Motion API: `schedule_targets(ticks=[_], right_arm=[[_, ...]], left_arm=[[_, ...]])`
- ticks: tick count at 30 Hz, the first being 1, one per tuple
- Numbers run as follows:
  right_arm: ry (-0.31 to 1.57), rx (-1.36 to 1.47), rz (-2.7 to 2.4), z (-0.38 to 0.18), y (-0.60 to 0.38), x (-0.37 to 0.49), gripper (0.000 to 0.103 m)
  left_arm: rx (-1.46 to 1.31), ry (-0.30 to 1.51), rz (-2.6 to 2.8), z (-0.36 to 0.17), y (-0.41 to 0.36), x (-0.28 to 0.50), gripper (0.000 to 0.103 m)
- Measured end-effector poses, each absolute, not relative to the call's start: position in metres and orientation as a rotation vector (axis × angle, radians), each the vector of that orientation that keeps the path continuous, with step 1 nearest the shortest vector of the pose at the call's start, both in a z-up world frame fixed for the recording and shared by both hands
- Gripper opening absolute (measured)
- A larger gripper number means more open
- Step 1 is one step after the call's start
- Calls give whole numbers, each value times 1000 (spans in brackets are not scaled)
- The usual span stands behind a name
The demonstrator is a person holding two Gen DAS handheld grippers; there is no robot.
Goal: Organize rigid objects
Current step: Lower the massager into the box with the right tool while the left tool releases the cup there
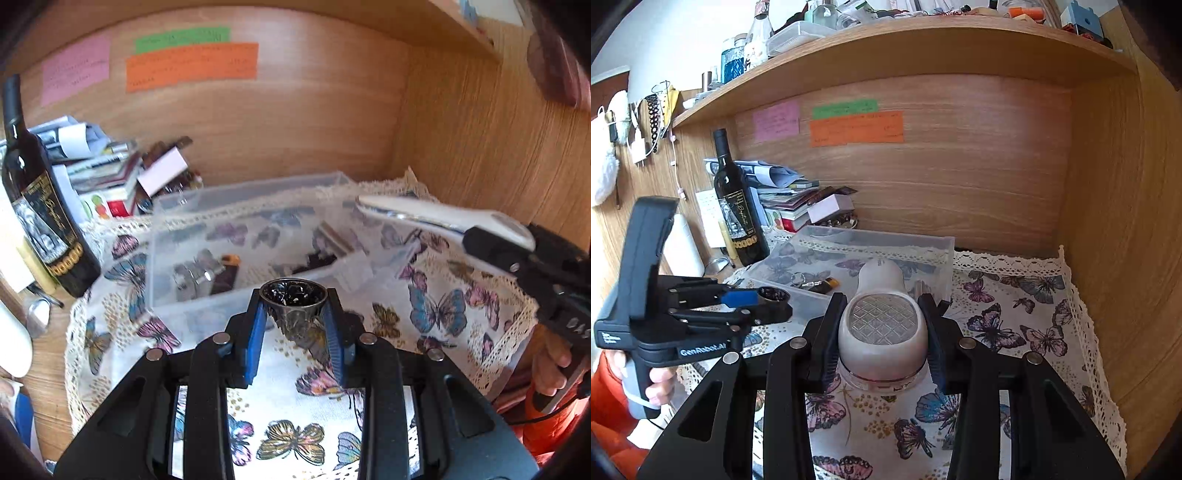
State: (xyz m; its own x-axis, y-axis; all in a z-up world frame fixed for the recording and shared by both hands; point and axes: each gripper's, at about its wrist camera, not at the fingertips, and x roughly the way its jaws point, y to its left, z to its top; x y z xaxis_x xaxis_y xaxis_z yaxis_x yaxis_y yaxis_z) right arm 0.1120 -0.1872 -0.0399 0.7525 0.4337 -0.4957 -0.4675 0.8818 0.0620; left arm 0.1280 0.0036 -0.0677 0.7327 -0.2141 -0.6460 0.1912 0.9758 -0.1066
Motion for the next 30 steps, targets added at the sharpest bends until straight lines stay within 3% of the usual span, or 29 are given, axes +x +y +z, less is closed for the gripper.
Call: schedule_targets(ticks=[10,30], right_arm=[[561,-61,496,-42,-176,153,36],[743,-107,546,-97,-129,222,36]], left_arm=[[-44,672,-184,-47,27,155,31],[-78,798,-164,-96,53,212,31]])
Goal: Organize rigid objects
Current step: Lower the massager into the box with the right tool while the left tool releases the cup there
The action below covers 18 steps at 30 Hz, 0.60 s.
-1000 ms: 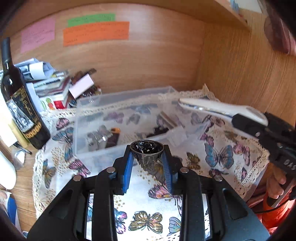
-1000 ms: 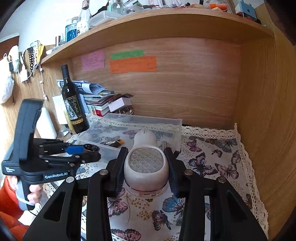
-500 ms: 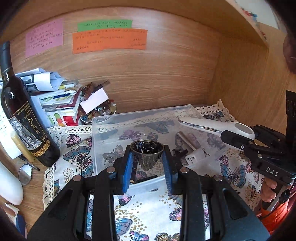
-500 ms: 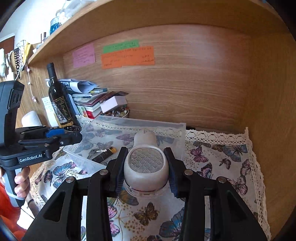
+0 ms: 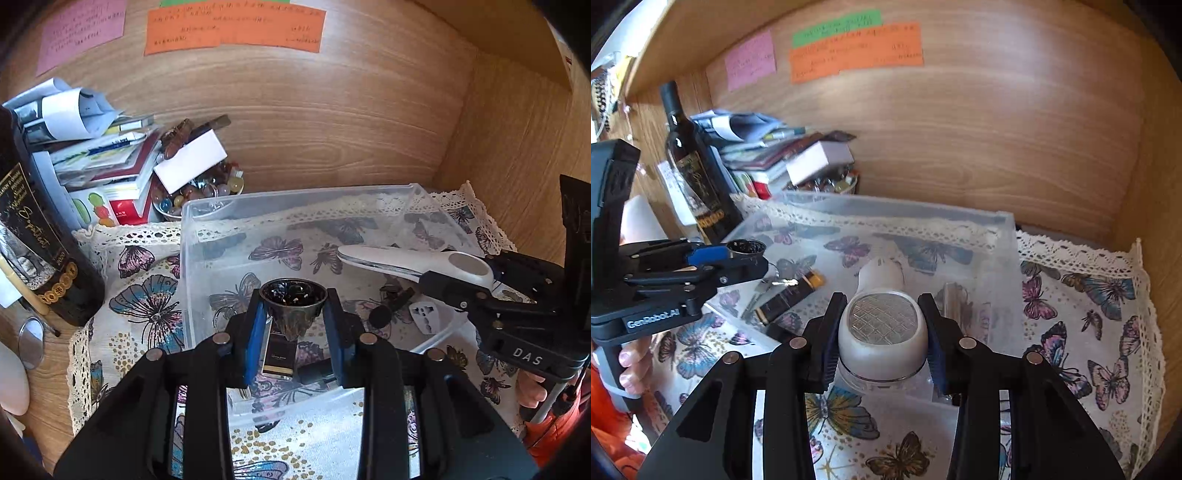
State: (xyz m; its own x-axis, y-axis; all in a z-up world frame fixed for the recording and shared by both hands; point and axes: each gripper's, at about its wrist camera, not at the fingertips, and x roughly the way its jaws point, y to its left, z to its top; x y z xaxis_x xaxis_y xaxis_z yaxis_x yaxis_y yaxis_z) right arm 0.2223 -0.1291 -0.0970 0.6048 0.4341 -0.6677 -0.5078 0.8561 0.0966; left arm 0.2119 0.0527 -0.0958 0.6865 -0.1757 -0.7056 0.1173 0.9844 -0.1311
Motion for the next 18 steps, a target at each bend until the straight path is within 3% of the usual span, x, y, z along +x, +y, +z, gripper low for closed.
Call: schedule_targets(ticks=[8,12,18], right_arm=[[752,-150,503,-105,-125,228,37],[751,-140,503,-104,-127,227,37],[677,-125,493,-83,-136,211,37]], left_arm=[[-89,825,-165,-104,55,219,31],[-81,814,-165,-101,52,214,39],[-55,749,-156,-83,47,198,41]])
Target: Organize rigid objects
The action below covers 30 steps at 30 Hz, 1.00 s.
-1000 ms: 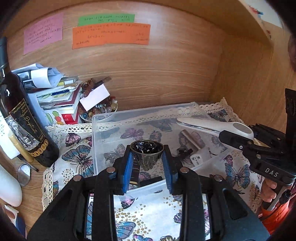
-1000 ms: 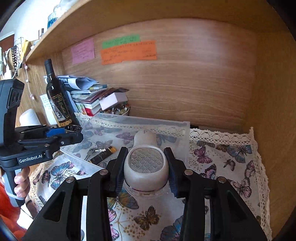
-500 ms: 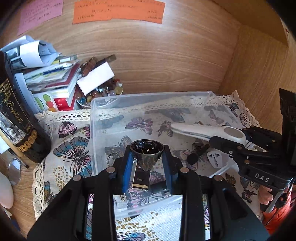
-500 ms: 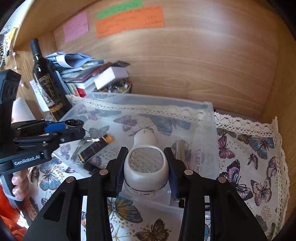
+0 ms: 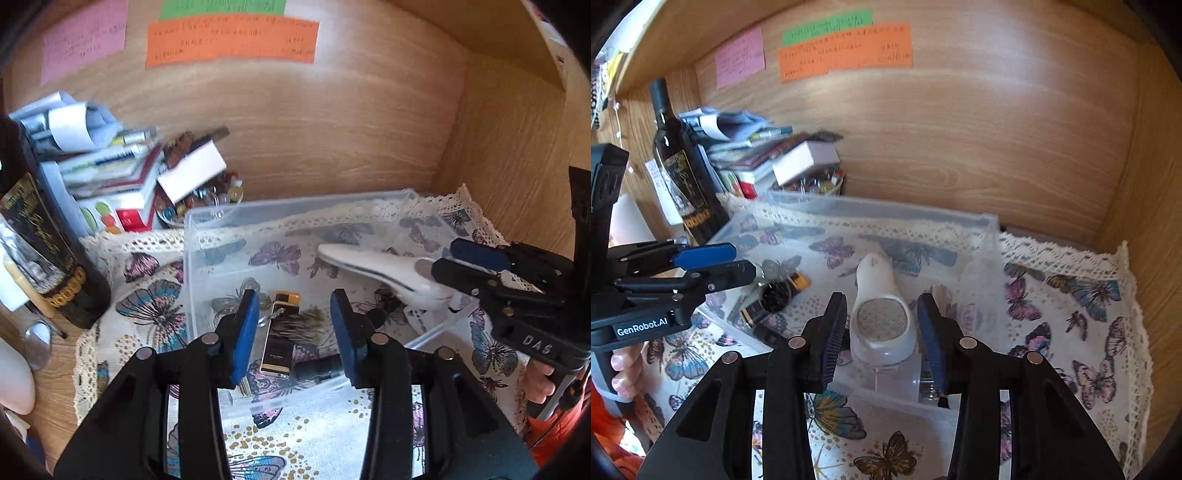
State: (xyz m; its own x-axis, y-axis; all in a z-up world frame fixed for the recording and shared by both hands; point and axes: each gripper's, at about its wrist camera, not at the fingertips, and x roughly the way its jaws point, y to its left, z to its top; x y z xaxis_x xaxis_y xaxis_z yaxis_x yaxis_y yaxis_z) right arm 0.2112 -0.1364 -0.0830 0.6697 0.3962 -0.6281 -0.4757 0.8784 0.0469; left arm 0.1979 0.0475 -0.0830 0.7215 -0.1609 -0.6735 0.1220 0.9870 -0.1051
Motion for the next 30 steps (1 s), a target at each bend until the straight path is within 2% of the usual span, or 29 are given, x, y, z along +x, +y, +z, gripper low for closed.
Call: schedule_targets(ticks=[4,10,13,17,20,21,23,30], right_arm=[[620,-105,487,-66,-145,195,38],[501,-79,462,-37,-159,156,50],[432,-63,450,-24,-166,133,60],[342,-38,435,-10,-177,103,82],[272,-29,419,-2,-184,80,90],[256,-27,414,0,-185,75,96],[220,-19,399,2,-188,64,103],[180,-15,387,7,-194,40,103]], left_arm=[[-31,672,-141,-65,43,178,49],[3,535,-103,-34,38,137,64],[-3,477,-91,-21,36,115,69],[-15,393,-71,-5,33,84,85],[-13,337,-52,3,29,64,99],[-13,319,-44,5,27,57,101],[-8,292,-37,8,24,47,101],[-24,237,-39,15,19,21,103]])
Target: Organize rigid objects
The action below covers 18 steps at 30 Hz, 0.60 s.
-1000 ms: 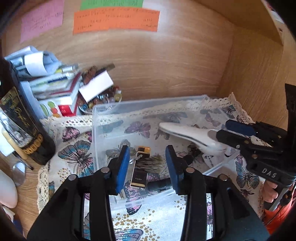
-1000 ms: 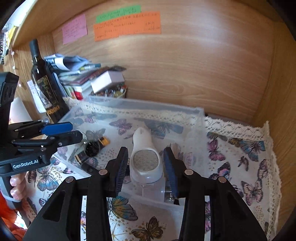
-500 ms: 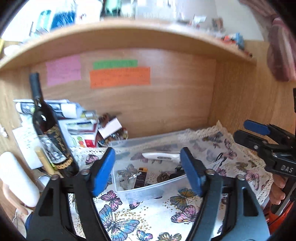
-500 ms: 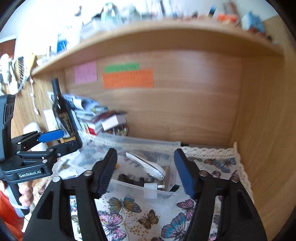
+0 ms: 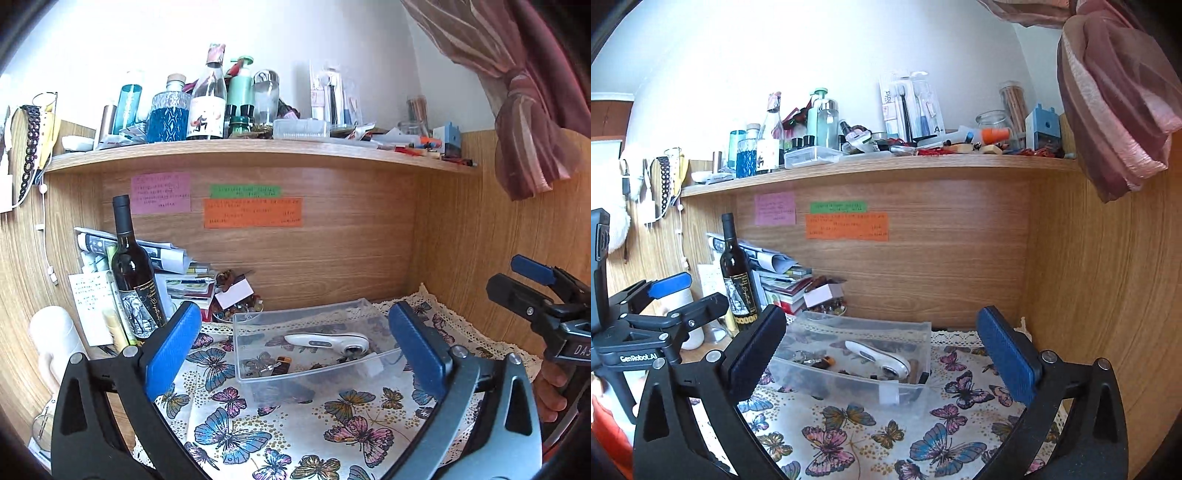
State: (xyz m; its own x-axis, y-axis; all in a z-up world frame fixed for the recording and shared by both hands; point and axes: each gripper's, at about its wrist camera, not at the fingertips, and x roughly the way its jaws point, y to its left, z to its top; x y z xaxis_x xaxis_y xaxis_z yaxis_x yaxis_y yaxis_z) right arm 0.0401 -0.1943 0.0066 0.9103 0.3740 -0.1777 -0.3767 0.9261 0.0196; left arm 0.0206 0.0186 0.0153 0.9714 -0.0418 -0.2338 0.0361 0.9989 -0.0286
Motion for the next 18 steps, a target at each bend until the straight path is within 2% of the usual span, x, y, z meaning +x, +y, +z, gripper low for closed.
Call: schedule_targets(ticks=[18], right_arm=[[187,0,382,3,-193,30,103]], left_arm=[[-15,201,-50,19,14,3,103]])
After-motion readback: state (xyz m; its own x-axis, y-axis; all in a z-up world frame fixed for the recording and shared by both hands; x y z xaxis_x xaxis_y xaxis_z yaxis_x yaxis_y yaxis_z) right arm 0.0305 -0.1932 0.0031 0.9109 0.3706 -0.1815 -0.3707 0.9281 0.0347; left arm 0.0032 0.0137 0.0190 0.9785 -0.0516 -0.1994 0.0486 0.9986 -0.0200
